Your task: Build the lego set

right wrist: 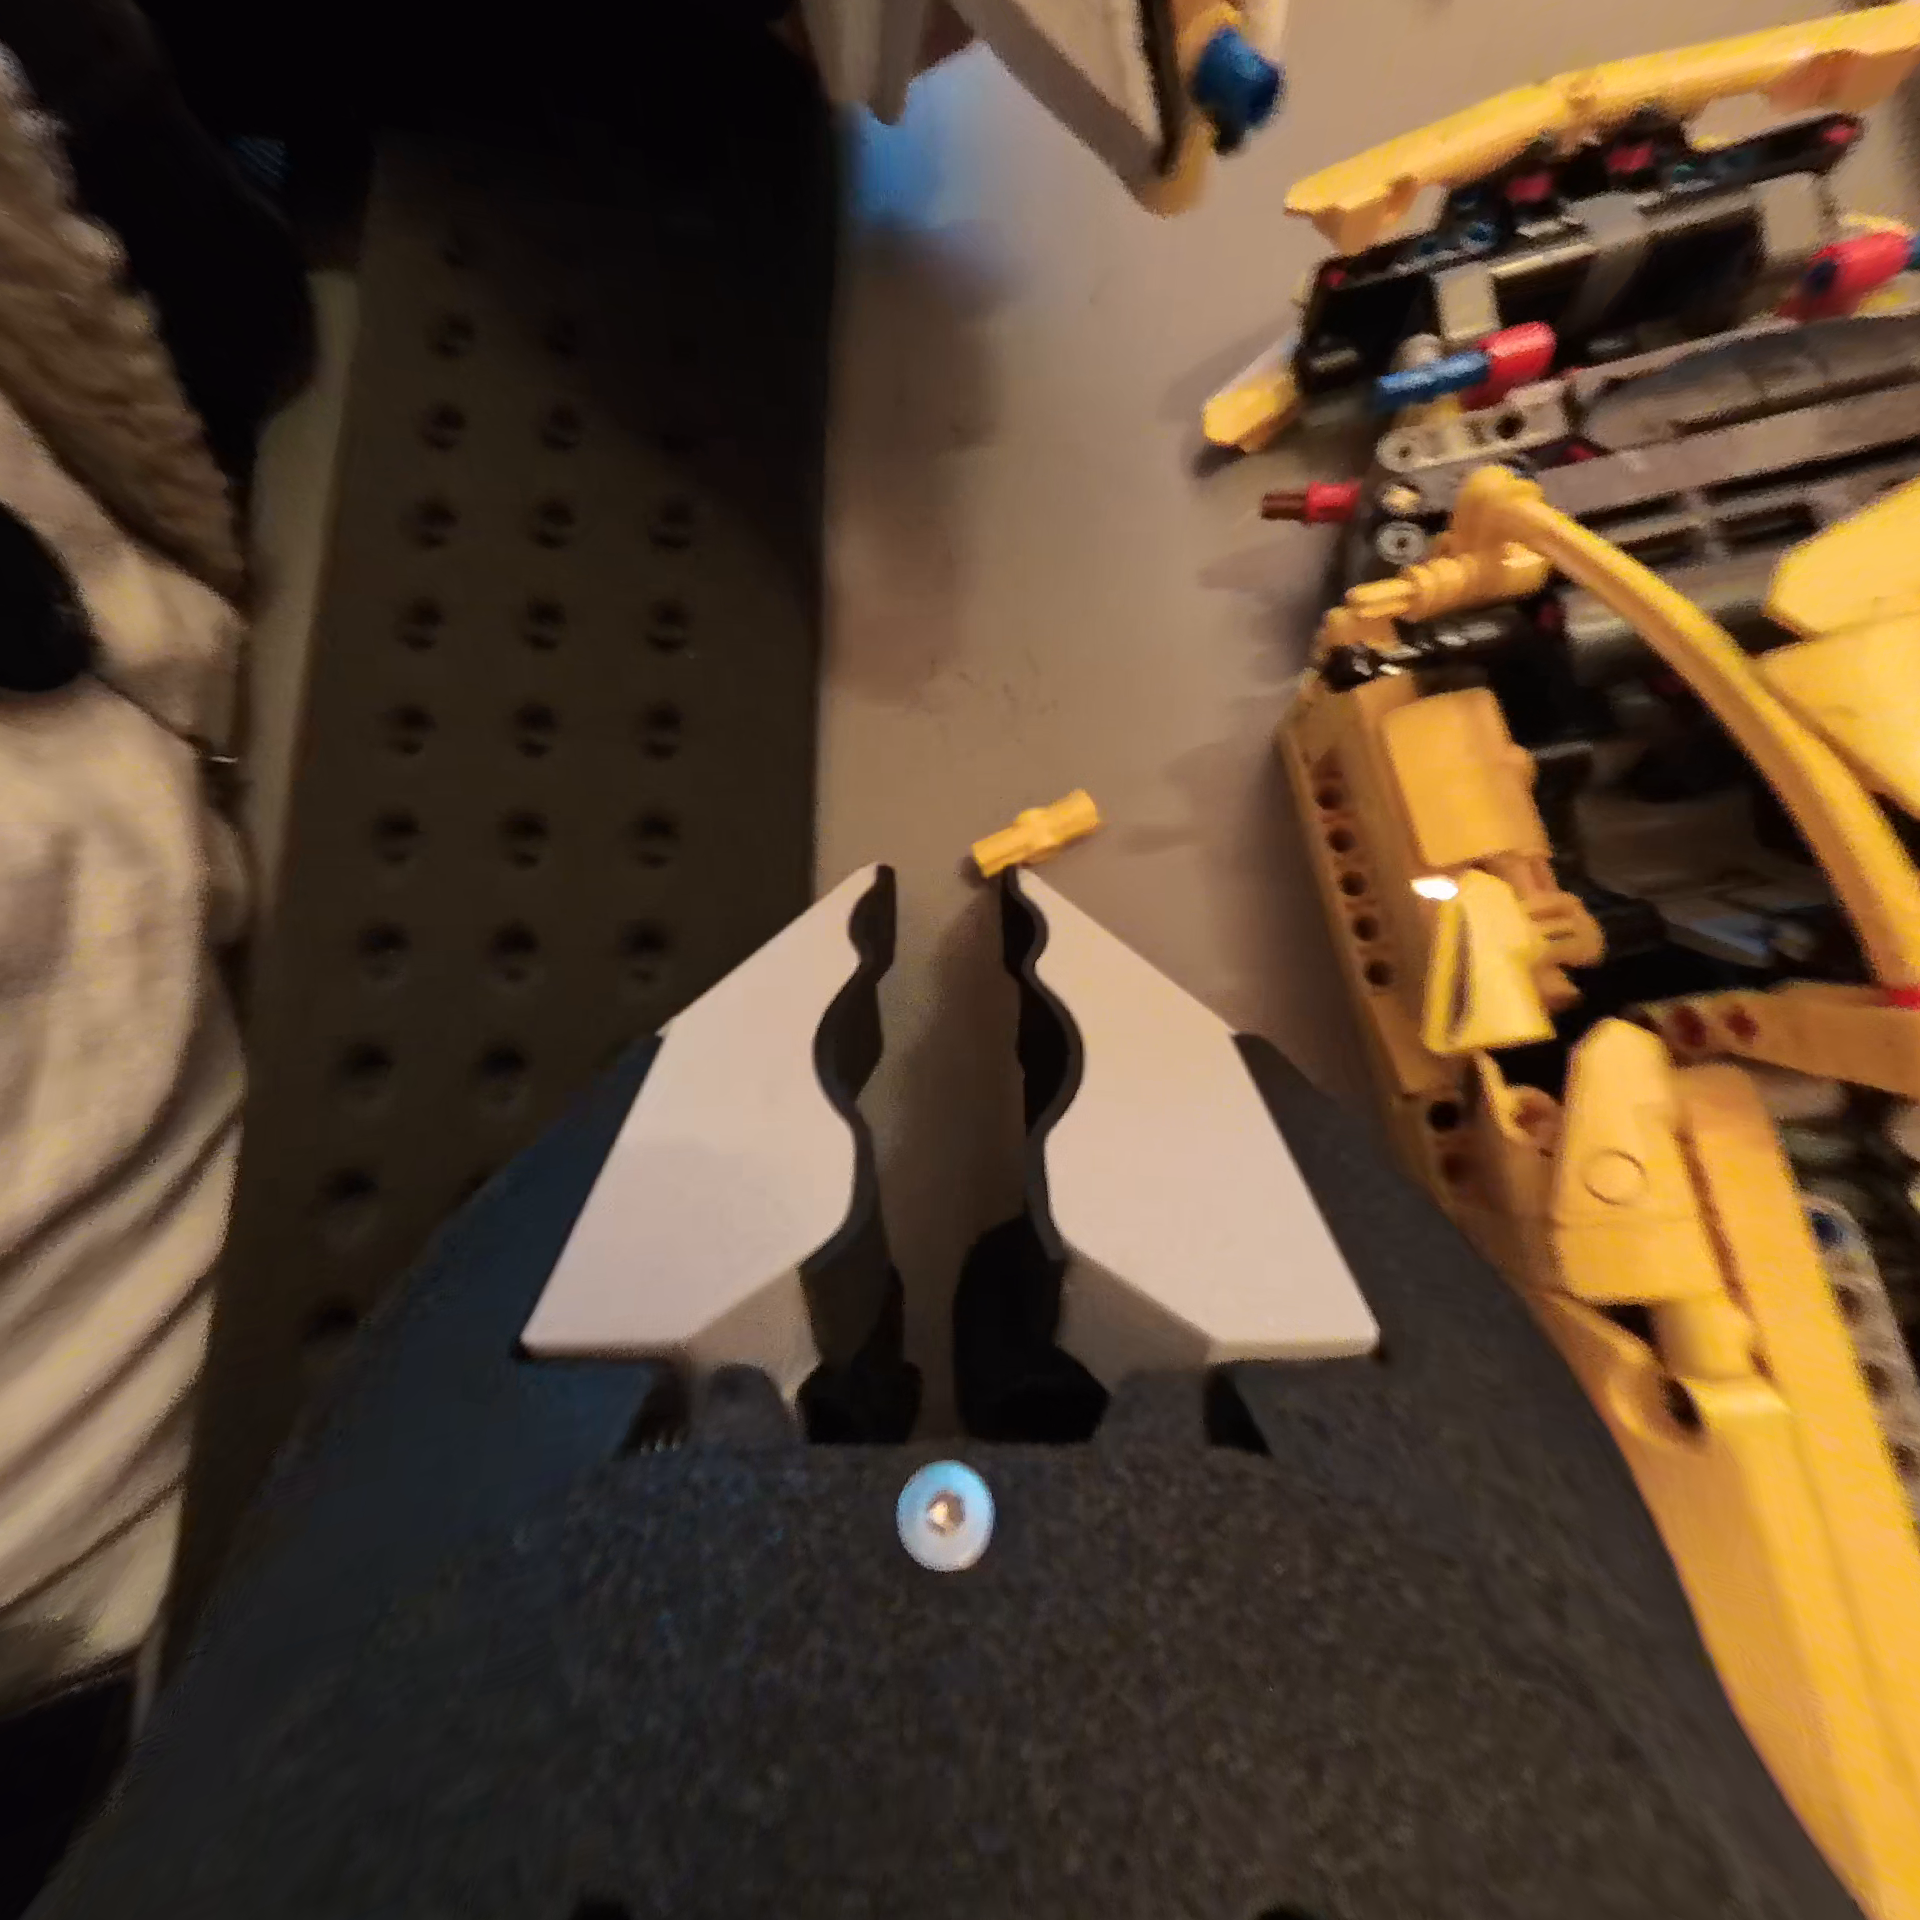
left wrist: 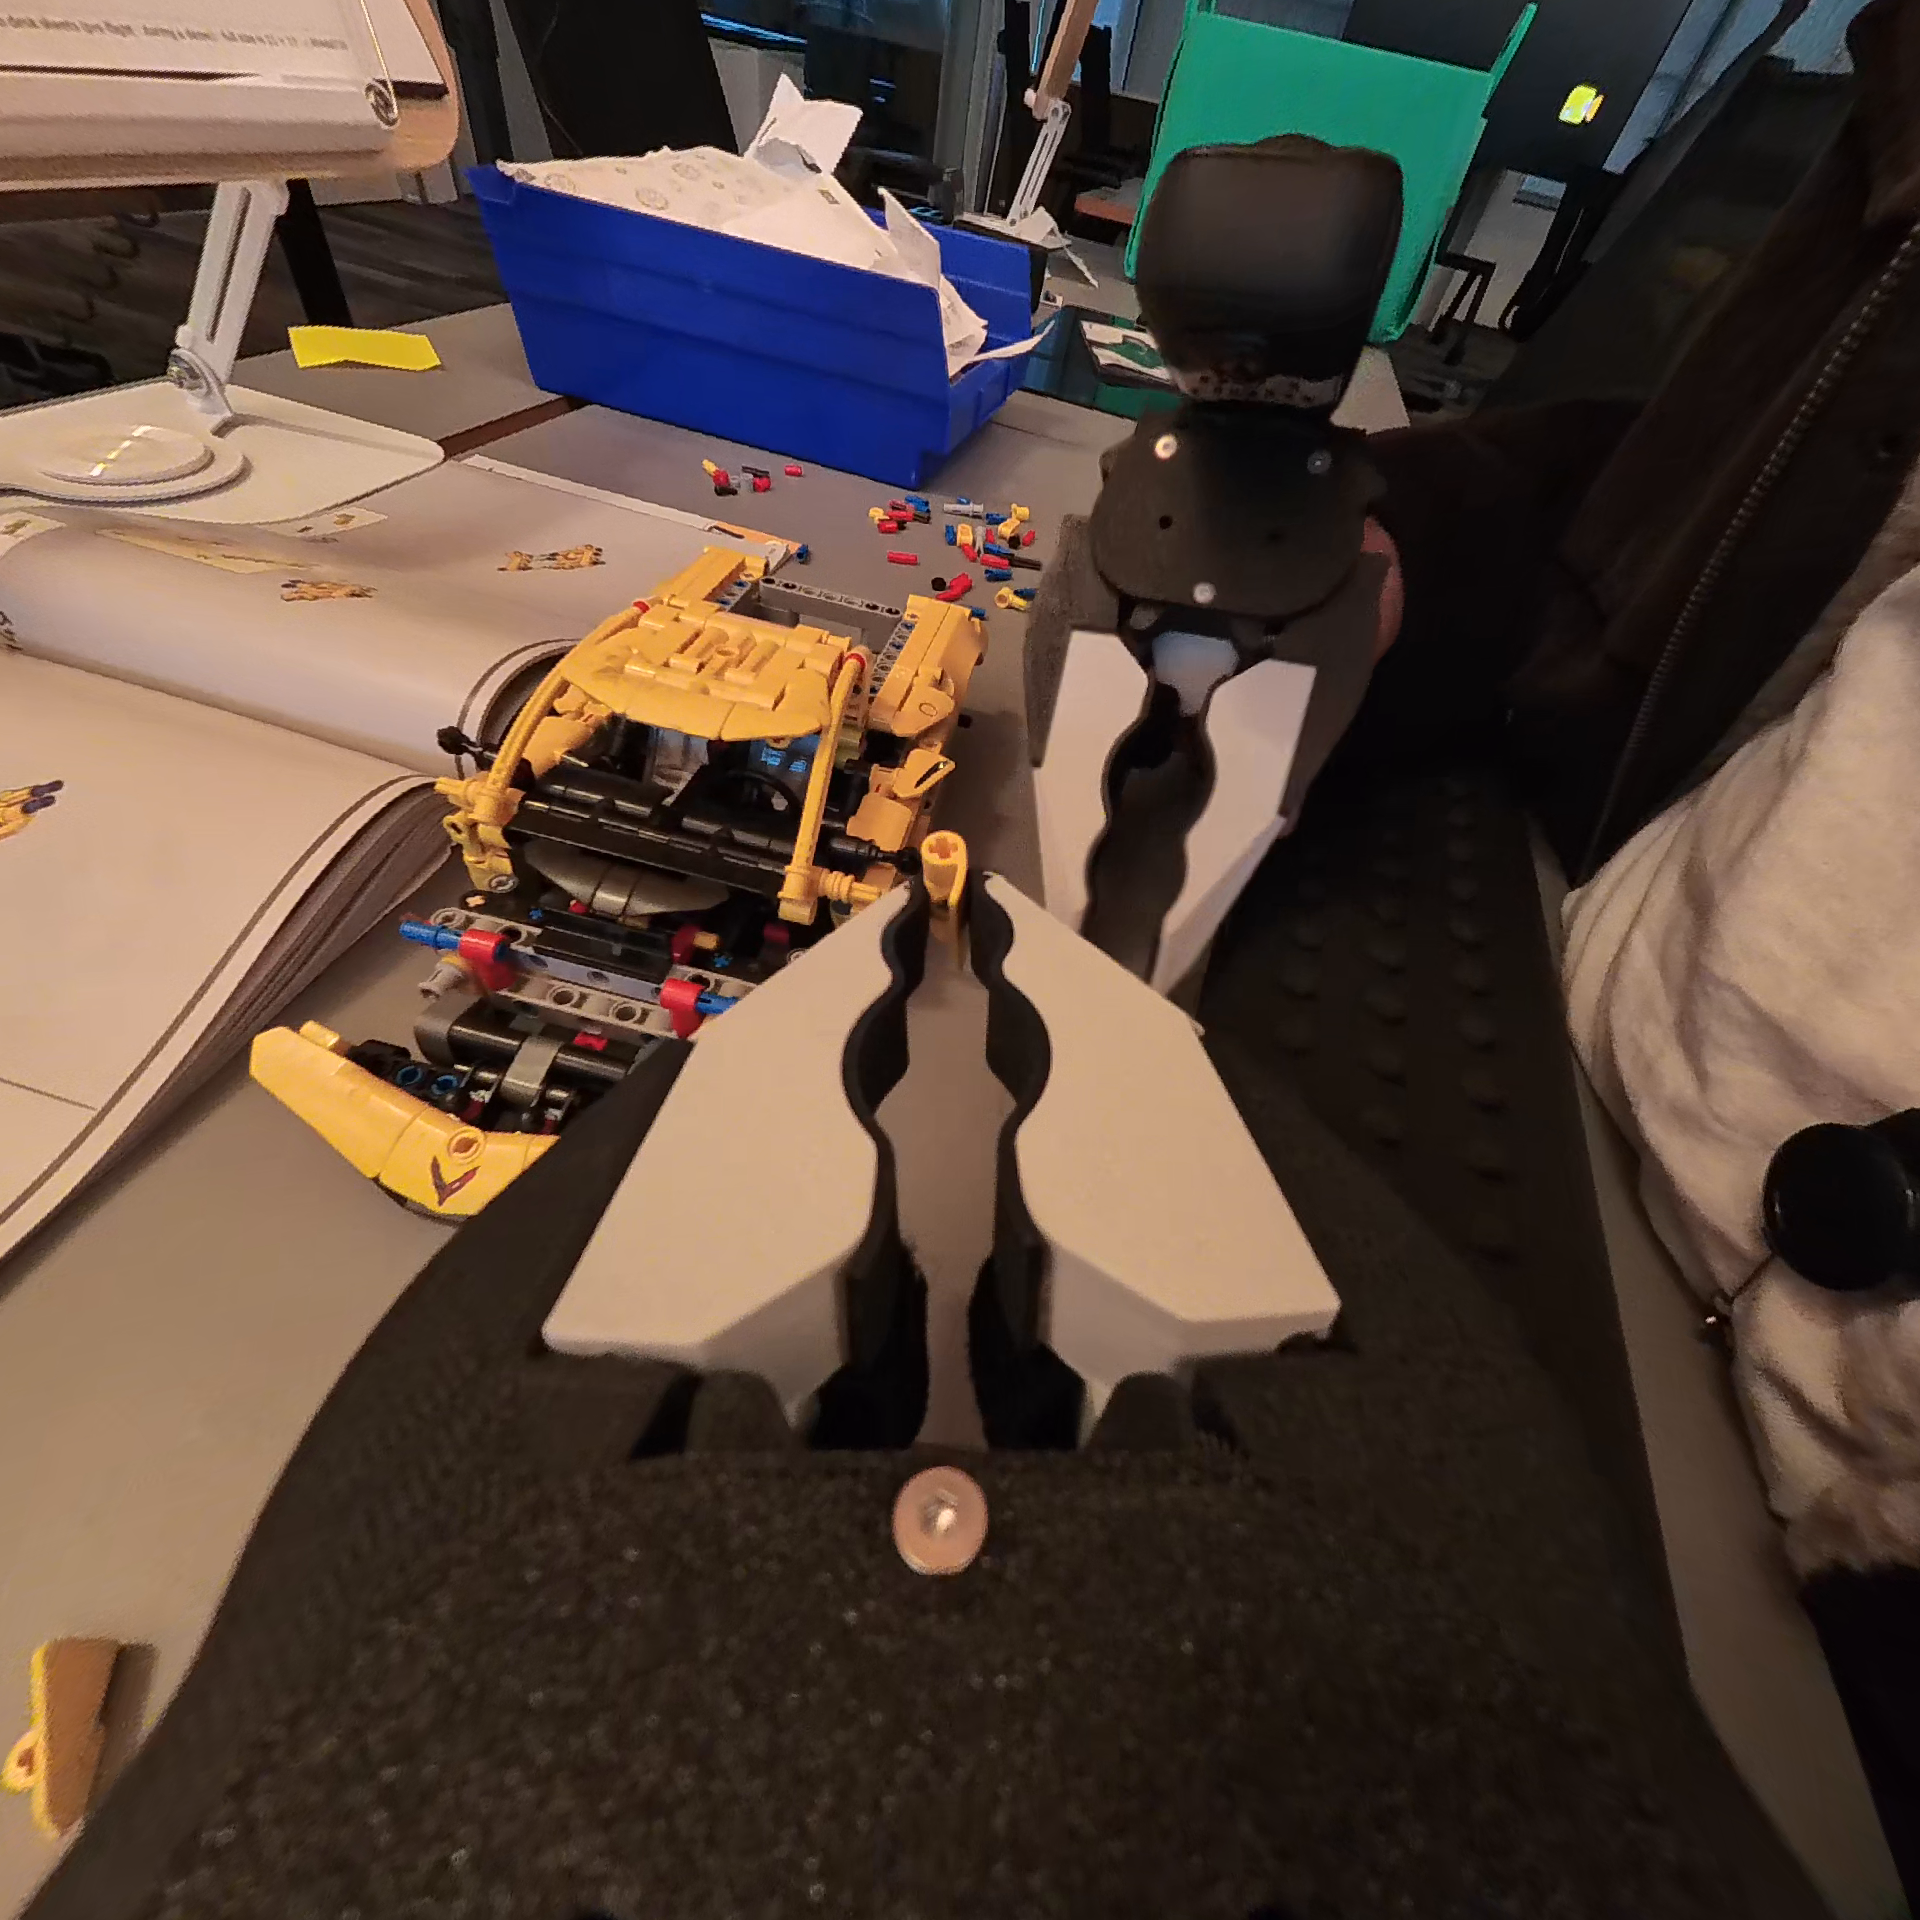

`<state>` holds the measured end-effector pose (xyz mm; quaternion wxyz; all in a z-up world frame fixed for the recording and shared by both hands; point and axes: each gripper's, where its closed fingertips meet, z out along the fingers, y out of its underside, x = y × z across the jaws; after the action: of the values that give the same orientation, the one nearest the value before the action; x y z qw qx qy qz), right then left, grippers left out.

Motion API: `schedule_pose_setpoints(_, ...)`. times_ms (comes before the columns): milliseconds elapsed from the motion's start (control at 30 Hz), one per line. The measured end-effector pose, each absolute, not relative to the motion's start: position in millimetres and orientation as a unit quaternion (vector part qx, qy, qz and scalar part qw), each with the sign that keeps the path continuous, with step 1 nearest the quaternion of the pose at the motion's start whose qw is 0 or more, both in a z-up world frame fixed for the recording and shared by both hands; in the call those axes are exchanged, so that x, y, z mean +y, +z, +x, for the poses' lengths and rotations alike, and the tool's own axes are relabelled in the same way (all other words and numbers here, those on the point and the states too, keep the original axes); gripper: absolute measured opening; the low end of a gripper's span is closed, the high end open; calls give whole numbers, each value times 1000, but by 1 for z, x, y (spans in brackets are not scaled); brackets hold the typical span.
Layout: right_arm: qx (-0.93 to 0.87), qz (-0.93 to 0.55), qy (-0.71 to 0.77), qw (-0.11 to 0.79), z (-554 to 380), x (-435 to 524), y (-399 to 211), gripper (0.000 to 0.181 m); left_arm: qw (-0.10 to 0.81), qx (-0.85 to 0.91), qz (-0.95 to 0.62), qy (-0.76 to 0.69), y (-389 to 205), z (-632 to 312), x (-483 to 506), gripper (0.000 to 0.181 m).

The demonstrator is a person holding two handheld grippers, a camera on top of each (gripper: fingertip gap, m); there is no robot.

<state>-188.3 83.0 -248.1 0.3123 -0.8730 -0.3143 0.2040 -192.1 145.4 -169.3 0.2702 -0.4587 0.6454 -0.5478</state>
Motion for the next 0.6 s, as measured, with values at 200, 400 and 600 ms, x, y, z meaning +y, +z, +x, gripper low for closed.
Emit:
schedule_pose_setpoints(200,-347,-849,177,357,-181,93,-236,27,271,645,-459,-548,-170,-192,146,7)
schedule_pose_setpoints(400,-400,-820,137,386,-186,101,-248,34,265,648,-454,-551,-170,-193,143,7)
schedule_pose_setpoints(600,-410,-814,150,383,-188,101,-251,24,262,638,-435,-579,-160,-196,139,7)
